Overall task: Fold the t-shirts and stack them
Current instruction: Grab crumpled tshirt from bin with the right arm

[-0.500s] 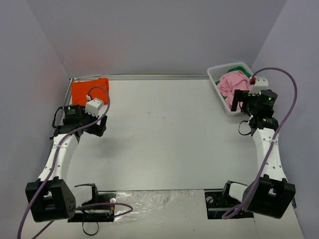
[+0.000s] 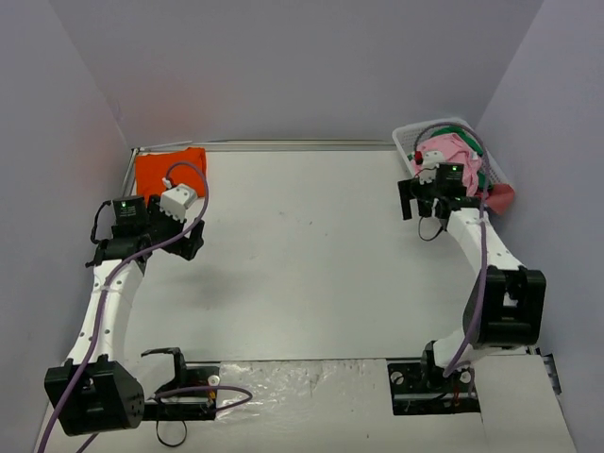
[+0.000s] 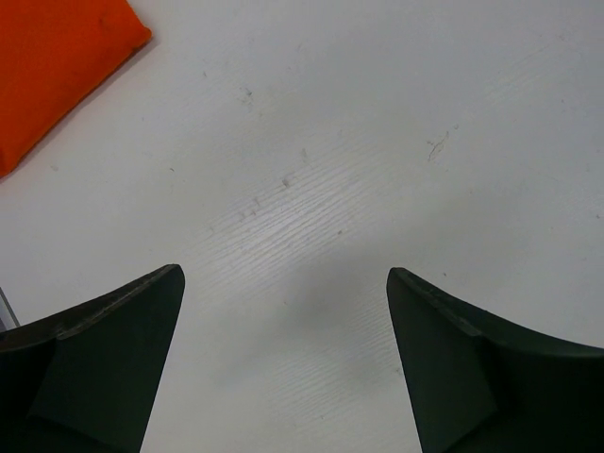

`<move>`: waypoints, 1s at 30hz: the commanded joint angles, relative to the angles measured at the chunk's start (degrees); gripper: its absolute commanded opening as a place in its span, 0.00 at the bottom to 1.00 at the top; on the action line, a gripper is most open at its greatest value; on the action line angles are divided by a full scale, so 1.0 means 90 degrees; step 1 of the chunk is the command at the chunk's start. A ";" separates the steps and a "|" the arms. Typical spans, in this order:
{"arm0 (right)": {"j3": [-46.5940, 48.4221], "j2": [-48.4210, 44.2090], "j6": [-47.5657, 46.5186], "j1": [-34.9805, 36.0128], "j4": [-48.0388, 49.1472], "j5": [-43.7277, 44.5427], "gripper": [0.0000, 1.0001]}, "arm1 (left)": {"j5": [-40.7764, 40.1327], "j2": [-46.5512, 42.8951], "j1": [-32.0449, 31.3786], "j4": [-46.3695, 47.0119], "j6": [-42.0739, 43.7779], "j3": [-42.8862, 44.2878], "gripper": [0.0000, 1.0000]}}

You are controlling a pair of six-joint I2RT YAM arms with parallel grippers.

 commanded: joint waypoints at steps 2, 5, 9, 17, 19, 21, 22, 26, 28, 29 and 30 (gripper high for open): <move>0.1132 0.1088 -0.0266 0.0472 0.0278 0.1683 1.00 | 0.0195 -0.0123 0.0037 -0.0120 0.0237 0.0143 0.88; 0.1931 0.1665 -0.0198 0.0365 0.0610 0.1851 1.00 | 0.0156 -0.0162 0.0047 -0.0111 0.0237 0.0143 0.89; 0.3016 0.2437 -0.0081 0.0316 0.0573 0.2045 1.00 | 0.0098 -0.0202 0.0066 -0.0091 0.0256 0.0104 0.89; 0.4463 0.3989 0.0115 0.0062 0.0749 0.2476 1.00 | 0.0039 0.0130 0.0066 -0.0062 0.0237 0.0113 0.89; 0.4942 0.4534 0.0066 0.0023 0.0710 0.2612 1.00 | 0.0010 0.0208 0.0056 -0.0101 0.0227 0.0153 0.89; 0.5429 0.5120 0.0114 -0.0006 0.0622 0.2749 0.99 | -0.0068 0.0277 0.0056 -0.0101 0.0227 0.0143 0.89; 0.5577 0.5297 0.0134 0.0003 0.0602 0.2846 0.98 | -0.0088 0.0296 0.0056 -0.0101 0.0246 0.0133 0.89; 0.6339 0.6177 0.0251 -0.0006 0.0231 0.3245 0.08 | -0.0185 0.0394 0.0066 -0.0091 0.0256 0.0123 0.89; 0.6418 0.6276 0.0320 -0.0016 0.0163 0.3267 0.00 | -0.0186 0.0433 0.0066 -0.0120 0.0256 0.0133 0.89; 0.6283 0.6198 0.0349 -0.0026 0.0172 0.3083 0.00 | -0.0195 0.0462 0.0056 -0.0130 0.0266 0.0133 0.89; 0.6204 0.6101 0.0417 -0.0026 0.0172 0.3014 0.00 | -0.0205 0.0472 0.0066 -0.0130 0.0266 0.0143 0.89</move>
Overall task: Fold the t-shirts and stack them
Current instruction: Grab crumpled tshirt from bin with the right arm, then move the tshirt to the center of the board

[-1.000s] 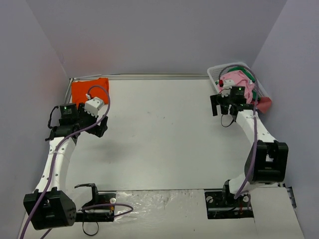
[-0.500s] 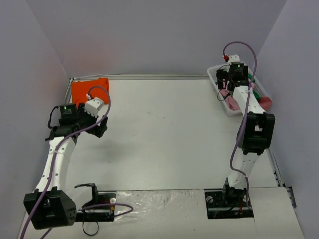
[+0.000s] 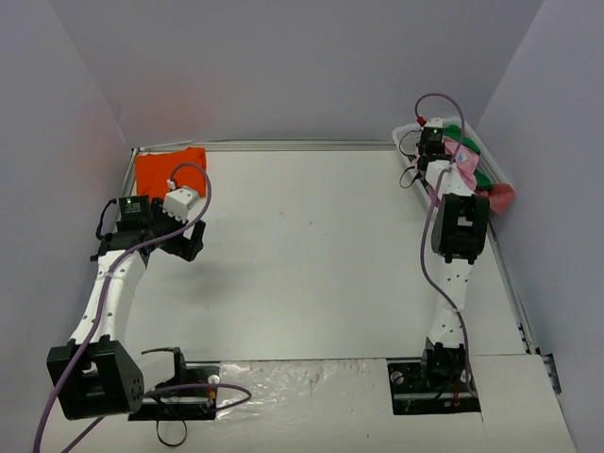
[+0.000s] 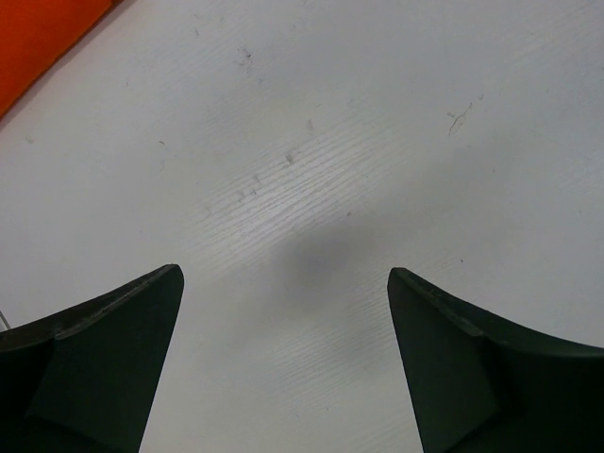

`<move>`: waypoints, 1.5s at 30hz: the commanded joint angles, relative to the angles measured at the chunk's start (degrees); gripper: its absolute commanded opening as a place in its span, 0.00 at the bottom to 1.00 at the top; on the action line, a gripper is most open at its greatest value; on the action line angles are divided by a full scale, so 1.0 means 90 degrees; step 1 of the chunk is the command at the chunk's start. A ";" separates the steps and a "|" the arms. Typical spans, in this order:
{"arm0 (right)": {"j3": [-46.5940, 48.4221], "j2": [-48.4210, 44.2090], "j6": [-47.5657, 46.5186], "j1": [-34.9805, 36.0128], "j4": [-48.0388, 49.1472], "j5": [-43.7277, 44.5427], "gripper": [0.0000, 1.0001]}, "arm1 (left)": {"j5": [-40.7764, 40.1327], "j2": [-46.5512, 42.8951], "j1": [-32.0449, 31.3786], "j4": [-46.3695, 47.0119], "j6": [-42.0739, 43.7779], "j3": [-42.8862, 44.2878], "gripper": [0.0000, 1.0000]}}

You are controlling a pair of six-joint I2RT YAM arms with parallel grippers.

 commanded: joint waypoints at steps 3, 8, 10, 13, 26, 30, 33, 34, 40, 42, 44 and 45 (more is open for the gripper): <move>-0.0488 -0.1142 0.0496 -0.0045 -0.0236 -0.0414 0.00 | -0.0040 0.0025 0.0042 -0.0072 0.0093 0.0155 0.89; -0.1503 -0.2629 0.0526 0.0246 -0.0039 -0.0874 0.00 | 0.0057 -0.0052 0.0032 -0.0062 0.0074 0.0145 0.90; -0.1768 -0.3400 0.0477 0.0393 -0.0030 -0.0924 0.00 | 0.0097 -0.0111 0.0022 -0.0043 0.0074 0.0136 0.90; -0.2403 -0.4455 0.0350 0.0696 -0.0069 -0.1353 0.00 | 0.0155 -0.0179 0.0013 -0.0014 0.0055 0.0126 0.90; -0.4249 -0.7132 -0.1320 0.1302 -0.2217 -0.4626 1.00 | 0.0429 -0.0287 -0.0075 -0.0033 -0.0014 0.0174 0.90; -0.4474 -0.7114 -0.1213 0.1254 -0.2217 -0.4391 1.00 | 0.0409 -0.0248 -0.0095 -0.0130 -0.0014 0.0233 0.90; -0.4582 -0.6909 -0.1154 0.1253 -0.2217 -0.4420 1.00 | 0.0400 -0.0306 -0.0095 -0.0131 -0.0033 0.0243 0.90; -0.4621 -0.6812 -0.1144 0.1253 -0.2227 -0.4468 1.00 | 0.0409 -0.0316 -0.0085 -0.0131 -0.0053 0.0233 0.91; -0.5001 -0.6431 -0.1037 0.1273 -0.2343 -0.4625 1.00 | 0.1130 0.0025 -0.0114 -0.0657 0.0084 0.0428 0.94; -0.5147 -0.6372 -0.1144 0.1302 -0.2461 -0.4673 1.00 | 0.1347 0.0278 -0.0182 -0.0716 0.0074 0.0574 0.94; -0.5255 -0.6352 -0.1212 0.1312 -0.2675 -0.4849 0.99 | 0.1240 0.0570 -0.0455 -0.0765 0.0084 0.0692 0.94; -0.5382 -0.6362 -0.1290 0.1331 -0.2744 -0.4937 0.98 | 0.1210 0.0679 -0.0592 -0.0804 0.0113 0.0847 0.94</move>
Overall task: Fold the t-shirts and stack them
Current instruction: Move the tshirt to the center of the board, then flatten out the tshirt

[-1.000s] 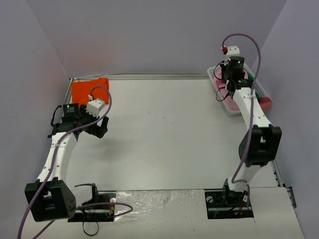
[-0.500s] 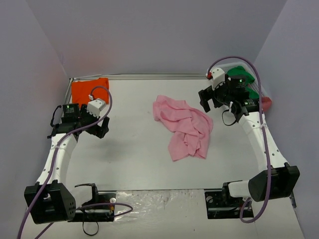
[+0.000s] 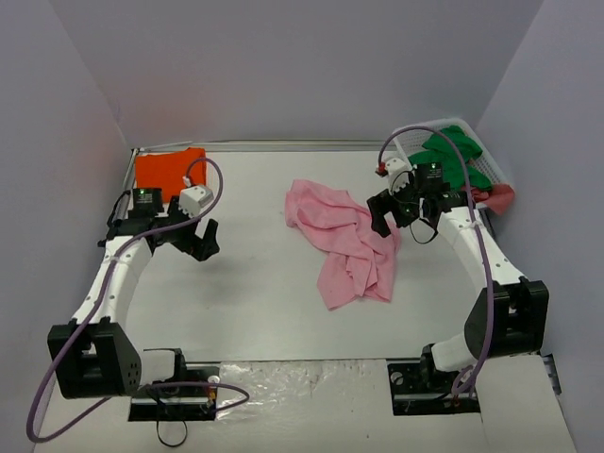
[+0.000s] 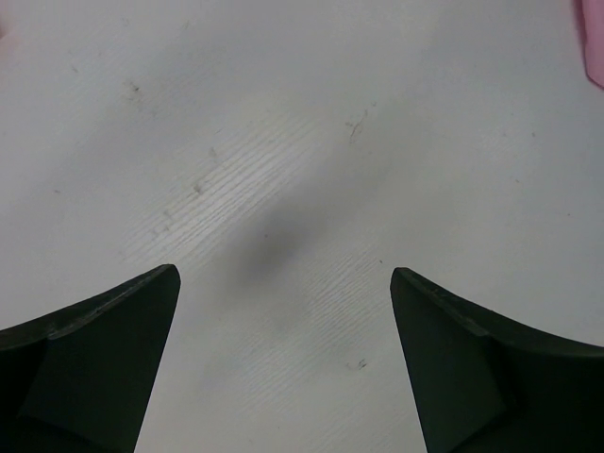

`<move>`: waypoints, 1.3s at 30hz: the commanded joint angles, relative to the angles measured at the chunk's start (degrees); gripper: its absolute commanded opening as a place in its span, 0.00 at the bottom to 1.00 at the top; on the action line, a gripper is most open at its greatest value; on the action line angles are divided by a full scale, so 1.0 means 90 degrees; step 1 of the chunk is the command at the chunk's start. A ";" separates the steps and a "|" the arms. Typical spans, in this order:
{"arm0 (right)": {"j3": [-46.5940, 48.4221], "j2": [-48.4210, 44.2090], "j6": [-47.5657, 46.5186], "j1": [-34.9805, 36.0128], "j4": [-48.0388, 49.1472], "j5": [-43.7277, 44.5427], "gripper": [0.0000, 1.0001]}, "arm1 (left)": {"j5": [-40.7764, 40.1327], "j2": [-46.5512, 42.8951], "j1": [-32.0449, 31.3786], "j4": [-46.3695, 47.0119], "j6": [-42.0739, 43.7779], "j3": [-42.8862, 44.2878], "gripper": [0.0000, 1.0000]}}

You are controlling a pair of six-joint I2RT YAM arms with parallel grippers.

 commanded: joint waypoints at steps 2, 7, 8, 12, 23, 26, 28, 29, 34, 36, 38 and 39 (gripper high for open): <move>-0.0312 -0.0098 -0.0191 0.0044 -0.0445 -0.0588 0.96 | 0.0260 0.0557 -0.0750 -0.0287 0.0081 0.0606 0.94; -0.0684 -0.0265 -0.0289 0.0015 -0.0357 -0.0570 1.00 | 0.0047 0.1445 -0.1228 -0.0530 0.0353 0.1815 0.94; -0.0684 -0.0236 -0.0279 0.0006 -0.0338 -0.0541 1.00 | -0.0109 0.1862 -0.1442 -0.0619 0.0403 0.2088 0.94; -0.0723 -0.0031 -0.0279 0.0005 -0.0367 -0.0384 1.00 | 0.0014 0.2997 -0.1805 -0.0669 0.0238 0.3387 0.94; -0.0840 0.0096 -0.0357 -0.0306 -0.0386 -0.0628 1.00 | 0.0552 0.6132 -0.2460 0.0835 -0.2320 0.5925 0.99; -0.0860 0.0145 -0.0396 -0.0433 -0.0396 -0.0658 1.00 | 0.0388 0.6631 -0.2460 0.1430 -0.2964 0.6366 1.00; -0.0869 0.0204 -0.0396 -0.0502 -0.0406 -0.0687 1.00 | 0.0348 0.7068 -0.2470 0.1500 -0.3170 0.6766 1.00; -0.0869 0.0223 -0.0406 -0.0541 -0.0396 -0.0687 1.00 | 0.0435 0.7226 -0.2470 0.1422 -0.3325 0.7233 1.00; -0.0869 0.0370 -0.0406 -0.0619 -0.0416 -0.0648 1.00 | 0.0845 0.8221 -0.2470 0.1470 -0.4009 0.8271 0.97; -0.0860 0.0438 -0.0406 -0.0620 -0.0406 -0.0638 1.00 | 0.1244 0.8456 -0.2479 0.1801 -0.4428 0.8457 0.85; -0.0869 0.0536 -0.0416 -0.0629 -0.0406 -0.0599 1.00 | 0.1489 0.8584 -0.2489 0.2104 -0.4782 0.8536 0.45; -0.0860 0.0565 -0.0425 -0.0620 -0.0406 -0.0599 1.00 | 0.1723 0.8653 -0.2499 0.2183 -0.5024 0.8555 0.33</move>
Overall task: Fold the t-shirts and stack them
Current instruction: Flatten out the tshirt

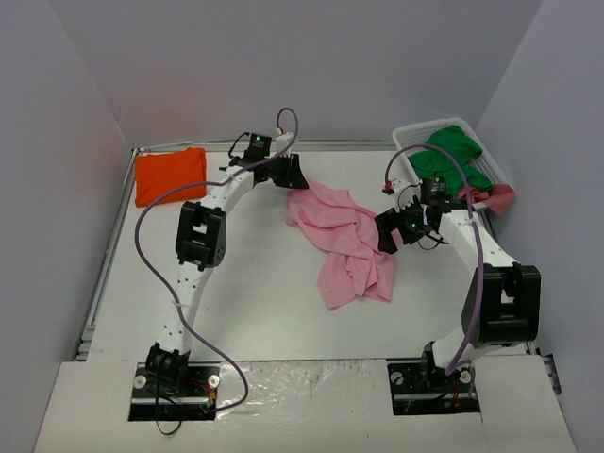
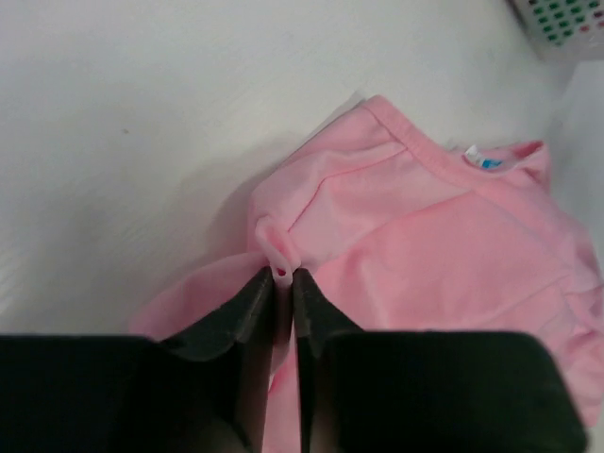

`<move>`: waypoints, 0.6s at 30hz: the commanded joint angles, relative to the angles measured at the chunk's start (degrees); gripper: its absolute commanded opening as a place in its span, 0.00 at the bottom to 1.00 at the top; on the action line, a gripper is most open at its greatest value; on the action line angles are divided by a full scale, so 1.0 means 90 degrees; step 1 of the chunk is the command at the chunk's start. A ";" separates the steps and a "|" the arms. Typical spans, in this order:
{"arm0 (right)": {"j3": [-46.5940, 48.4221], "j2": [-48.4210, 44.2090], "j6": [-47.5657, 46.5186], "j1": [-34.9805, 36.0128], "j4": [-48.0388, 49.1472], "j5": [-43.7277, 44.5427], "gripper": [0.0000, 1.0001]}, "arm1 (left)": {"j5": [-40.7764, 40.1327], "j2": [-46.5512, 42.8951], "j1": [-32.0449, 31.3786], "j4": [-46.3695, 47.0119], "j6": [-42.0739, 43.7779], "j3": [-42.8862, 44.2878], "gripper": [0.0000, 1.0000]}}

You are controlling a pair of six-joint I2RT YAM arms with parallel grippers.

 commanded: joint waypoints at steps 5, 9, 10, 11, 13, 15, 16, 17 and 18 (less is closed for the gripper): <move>0.0012 0.0384 -0.0054 0.0005 -0.0151 0.0125 0.99 | 0.1117 -0.0082 -0.0017 0.0292 -0.0855 0.0138 0.02; 0.0081 0.0501 -0.0054 0.0054 -0.0141 0.0360 0.99 | 0.0748 -0.0851 -0.0017 -0.0878 0.0295 0.0128 0.02; 0.0119 0.0540 -0.0054 0.0054 -0.0141 0.0379 0.99 | 0.0340 -0.1057 -0.0027 -0.1413 0.0608 0.0118 0.02; 0.0130 0.0570 -0.0005 0.0063 -0.0141 0.0418 0.99 | 0.0124 -0.1262 -0.0046 -0.1641 0.1162 0.0079 0.02; 0.0110 0.0570 -0.0015 0.0083 -0.0132 0.0448 0.99 | -0.0519 -0.1985 -0.0056 -0.2138 0.1702 -0.0018 0.02; 0.0100 0.0551 -0.0044 0.0112 -0.0141 0.0535 0.99 | -0.0960 -0.2821 -0.0075 -0.2268 0.2347 -0.0398 0.02; 0.0100 0.0550 -0.0034 0.0122 -0.0141 0.0555 0.99 | -0.1204 -0.3127 -0.0076 -0.2220 0.2504 -0.0573 0.02; 0.0110 0.0560 -0.0034 0.0141 -0.0151 0.0555 0.99 | -0.1564 -0.3400 -0.0076 -0.2181 0.2747 -0.0759 0.02; 0.0100 0.0541 -0.0044 0.0161 -0.0132 0.0623 0.99 | -0.1703 -0.3925 -0.0076 -0.2122 0.2827 -0.1080 0.02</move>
